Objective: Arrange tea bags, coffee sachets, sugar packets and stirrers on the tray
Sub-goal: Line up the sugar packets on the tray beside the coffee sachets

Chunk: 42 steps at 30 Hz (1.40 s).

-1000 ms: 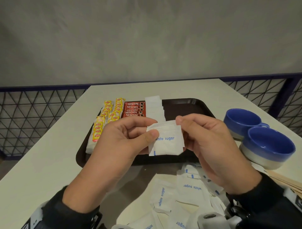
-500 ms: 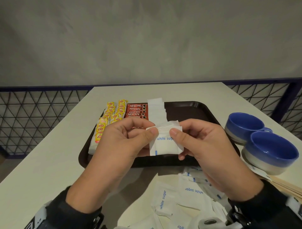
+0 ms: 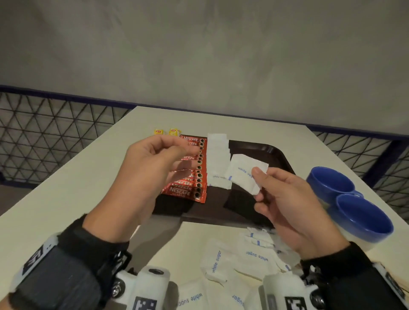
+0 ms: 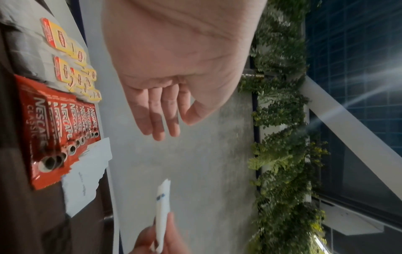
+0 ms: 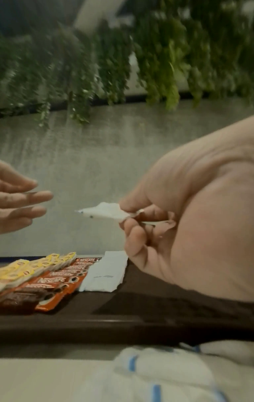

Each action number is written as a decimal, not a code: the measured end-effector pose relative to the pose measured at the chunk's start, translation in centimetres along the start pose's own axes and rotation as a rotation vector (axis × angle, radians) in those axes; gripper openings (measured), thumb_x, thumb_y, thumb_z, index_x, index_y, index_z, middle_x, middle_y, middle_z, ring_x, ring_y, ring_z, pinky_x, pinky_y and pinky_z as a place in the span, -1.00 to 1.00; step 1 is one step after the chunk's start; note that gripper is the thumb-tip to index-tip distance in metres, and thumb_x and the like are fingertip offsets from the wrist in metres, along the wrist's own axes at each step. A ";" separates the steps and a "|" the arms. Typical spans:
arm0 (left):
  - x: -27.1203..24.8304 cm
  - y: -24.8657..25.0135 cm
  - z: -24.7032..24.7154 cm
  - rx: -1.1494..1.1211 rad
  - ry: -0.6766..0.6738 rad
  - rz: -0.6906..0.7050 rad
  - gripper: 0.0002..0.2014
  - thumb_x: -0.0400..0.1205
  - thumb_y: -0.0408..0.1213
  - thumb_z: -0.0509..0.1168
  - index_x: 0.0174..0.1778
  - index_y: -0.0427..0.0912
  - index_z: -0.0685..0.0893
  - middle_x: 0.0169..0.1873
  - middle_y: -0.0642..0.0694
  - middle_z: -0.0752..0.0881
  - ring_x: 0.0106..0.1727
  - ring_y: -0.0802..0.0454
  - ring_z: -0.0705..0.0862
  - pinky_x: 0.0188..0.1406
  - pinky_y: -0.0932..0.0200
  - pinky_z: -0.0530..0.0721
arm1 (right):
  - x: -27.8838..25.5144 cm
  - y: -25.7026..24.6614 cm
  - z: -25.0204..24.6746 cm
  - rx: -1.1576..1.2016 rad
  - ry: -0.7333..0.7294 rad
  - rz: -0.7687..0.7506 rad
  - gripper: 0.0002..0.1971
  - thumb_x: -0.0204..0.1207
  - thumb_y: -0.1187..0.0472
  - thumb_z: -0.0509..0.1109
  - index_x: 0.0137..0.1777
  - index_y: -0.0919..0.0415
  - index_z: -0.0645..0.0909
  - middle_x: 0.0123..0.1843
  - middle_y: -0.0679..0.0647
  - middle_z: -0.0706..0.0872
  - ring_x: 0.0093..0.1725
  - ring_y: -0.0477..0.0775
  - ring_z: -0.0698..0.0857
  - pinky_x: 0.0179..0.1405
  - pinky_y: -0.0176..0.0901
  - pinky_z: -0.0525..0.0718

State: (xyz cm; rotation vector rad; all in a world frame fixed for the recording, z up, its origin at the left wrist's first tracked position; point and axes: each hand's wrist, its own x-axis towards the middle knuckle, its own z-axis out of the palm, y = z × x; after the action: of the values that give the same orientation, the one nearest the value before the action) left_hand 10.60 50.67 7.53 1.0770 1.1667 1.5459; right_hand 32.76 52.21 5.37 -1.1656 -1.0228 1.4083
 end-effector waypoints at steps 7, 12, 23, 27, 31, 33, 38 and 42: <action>1.4 0.3 -1.8 -0.057 0.087 -0.004 -0.94 0.65 -0.40 0.45 -0.05 -0.15 0.77 -0.11 -0.21 0.90 -0.12 -0.16 0.87 0.03 -0.11 0.84 | 4.2 -1.0 0.9 -0.326 -0.008 0.141 -0.65 0.60 0.25 0.54 0.23 0.52 0.63 -0.08 0.23 0.63 -0.44 -0.08 0.48 -0.53 -0.22 0.45; 1.5 0.6 -2.3 -0.075 0.105 0.009 -0.95 0.69 -0.36 0.43 -0.04 -0.13 0.76 -0.16 -0.16 0.89 -0.16 -0.11 0.86 -0.07 -0.02 0.85 | 6.1 -0.2 1.6 -0.698 -0.041 0.160 -0.85 0.61 0.27 0.53 -0.10 0.20 0.58 -0.28 0.21 0.60 -0.47 -0.05 0.54 -0.51 -0.20 0.54; 1.6 0.8 -2.6 -0.101 0.095 0.031 -0.94 0.71 -0.29 0.41 -0.05 -0.11 0.78 -0.19 -0.08 0.88 -0.20 -0.02 0.84 -0.16 0.07 0.80 | 6.6 -0.2 4.0 -1.113 -0.148 0.135 -0.50 0.42 0.16 0.69 0.24 0.12 0.50 0.05 0.09 0.77 -0.10 0.06 0.85 -0.21 -0.12 0.88; 1.7 0.7 -2.6 -0.103 0.086 0.026 -0.94 0.71 -0.30 0.41 -0.04 -0.13 0.79 -0.21 -0.08 0.88 -0.24 0.00 0.83 -0.21 0.08 0.78 | 7.0 0.0 4.5 -1.218 -0.150 0.121 -0.44 0.42 0.15 0.70 0.29 0.09 0.45 0.11 0.03 0.74 -0.11 0.05 0.84 -0.17 -0.10 0.89; 1.7 0.6 -2.6 -0.108 0.085 0.023 -0.94 0.71 -0.31 0.41 -0.05 -0.13 0.79 -0.22 -0.09 0.87 -0.26 -0.01 0.81 -0.21 0.07 0.76 | 7.2 0.1 4.8 -1.225 -0.148 0.103 -0.47 0.44 0.13 0.68 0.30 0.10 0.48 0.12 0.02 0.74 -0.11 0.05 0.84 -0.21 -0.14 0.88; 1.8 0.6 -2.5 -0.107 0.084 0.022 -0.94 0.70 -0.31 0.41 -0.06 -0.13 0.79 -0.22 -0.09 0.87 -0.26 -0.01 0.81 -0.22 0.07 0.76 | 7.2 0.2 5.0 -1.215 -0.156 0.102 -0.50 0.46 0.14 0.67 0.28 0.09 0.49 0.12 0.01 0.74 -0.09 0.07 0.84 -0.17 -0.12 0.88; 1.7 0.3 -2.4 -0.096 0.074 0.017 -0.95 0.70 -0.32 0.42 -0.05 -0.14 0.79 -0.20 -0.12 0.87 -0.27 -0.03 0.80 -0.25 0.09 0.75 | 7.2 0.1 5.3 -1.225 -0.180 0.104 -0.59 0.49 0.17 0.65 0.20 0.06 0.51 0.02 -0.04 0.71 -0.08 0.09 0.84 -0.12 -0.09 0.88; 1.7 0.4 -2.2 -0.108 0.056 0.005 -0.95 0.69 -0.36 0.41 -0.06 -0.16 0.77 -0.23 -0.13 0.86 -0.30 -0.02 0.79 -0.26 0.09 0.77 | 6.5 -0.6 5.2 -1.236 -0.205 0.092 -0.56 0.51 0.27 0.62 0.27 0.09 0.49 0.09 -0.01 0.69 -0.03 0.06 0.79 -0.04 -0.03 0.88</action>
State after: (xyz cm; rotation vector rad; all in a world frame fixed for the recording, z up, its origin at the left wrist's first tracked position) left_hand 8.05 51.77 7.71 0.9715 1.1052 1.6324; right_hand 27.48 58.64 6.00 -1.9405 -2.1372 0.8907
